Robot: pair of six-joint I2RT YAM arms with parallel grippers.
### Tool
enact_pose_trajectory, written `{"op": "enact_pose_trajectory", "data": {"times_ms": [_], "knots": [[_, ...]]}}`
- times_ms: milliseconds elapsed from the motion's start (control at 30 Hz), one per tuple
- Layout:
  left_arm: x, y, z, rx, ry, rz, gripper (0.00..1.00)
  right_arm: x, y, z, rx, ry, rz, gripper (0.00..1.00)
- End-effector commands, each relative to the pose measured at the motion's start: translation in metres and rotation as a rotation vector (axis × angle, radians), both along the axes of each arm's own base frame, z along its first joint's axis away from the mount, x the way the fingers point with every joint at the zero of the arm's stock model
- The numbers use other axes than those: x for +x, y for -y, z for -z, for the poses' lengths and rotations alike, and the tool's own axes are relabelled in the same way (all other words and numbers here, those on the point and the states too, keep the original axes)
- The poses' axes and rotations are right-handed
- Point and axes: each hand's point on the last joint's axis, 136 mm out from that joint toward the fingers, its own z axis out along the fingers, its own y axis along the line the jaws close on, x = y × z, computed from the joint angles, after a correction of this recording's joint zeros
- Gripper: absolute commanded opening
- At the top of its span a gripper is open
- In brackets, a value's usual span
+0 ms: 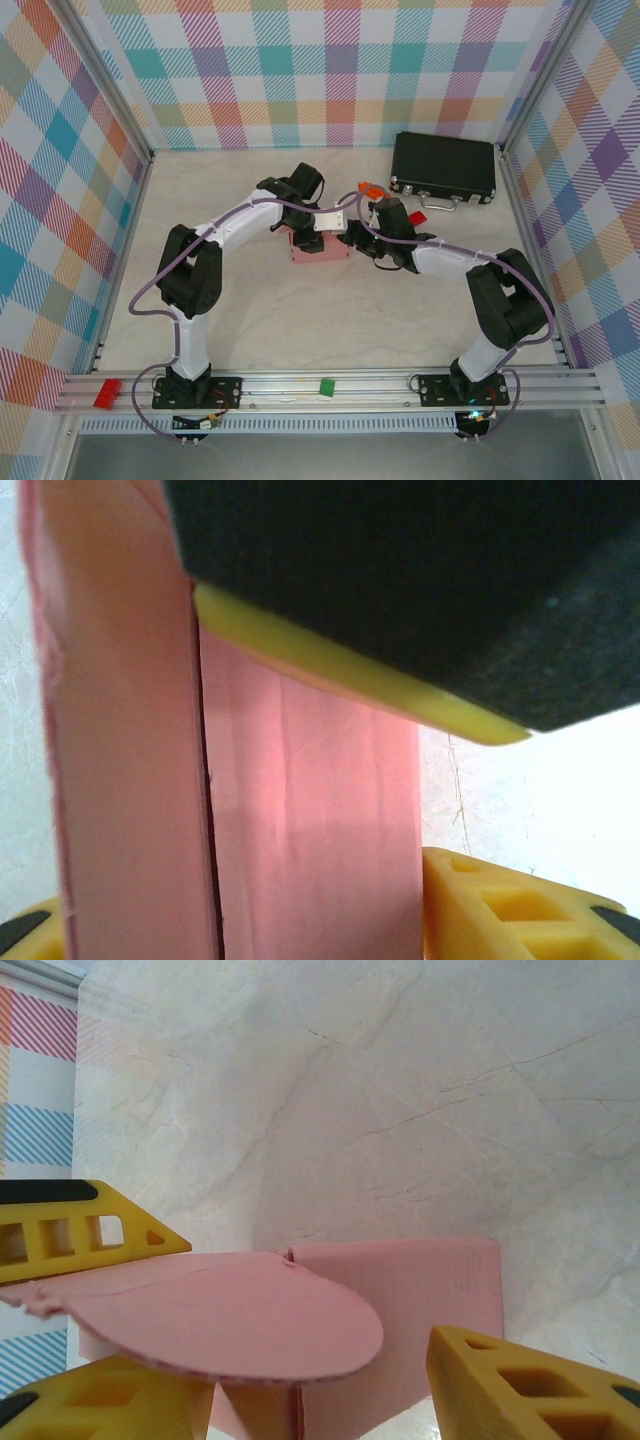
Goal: Fold the paper box
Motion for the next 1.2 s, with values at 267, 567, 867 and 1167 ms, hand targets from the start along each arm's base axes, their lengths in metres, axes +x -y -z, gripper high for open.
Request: {"op": "enact_pose_trajectory", "data": {"times_ms": [267,567,867,1167], "knots": [[-0.002,0.003,-0.002,0.008,-0.008,0.018,0.56,-0.015,0.017,-0.029,-0.082,0.067,-0.010,0.62],[0.000,0.005,-0.014,-0.008,0.005,0.020,0.79,-0.016,0.030,-0.043,-0.145,0.121,-0.021,0.63],[0.005,0.013,-0.053,-0.104,0.064,-0.020,0.99,-0.011,0.052,-0.063,-0.223,0.184,-0.091,0.64],[0.020,0.003,-0.124,-0.328,0.143,-0.275,1.00,-0.003,0.060,-0.078,-0.252,0.253,-0.238,0.65]]}}
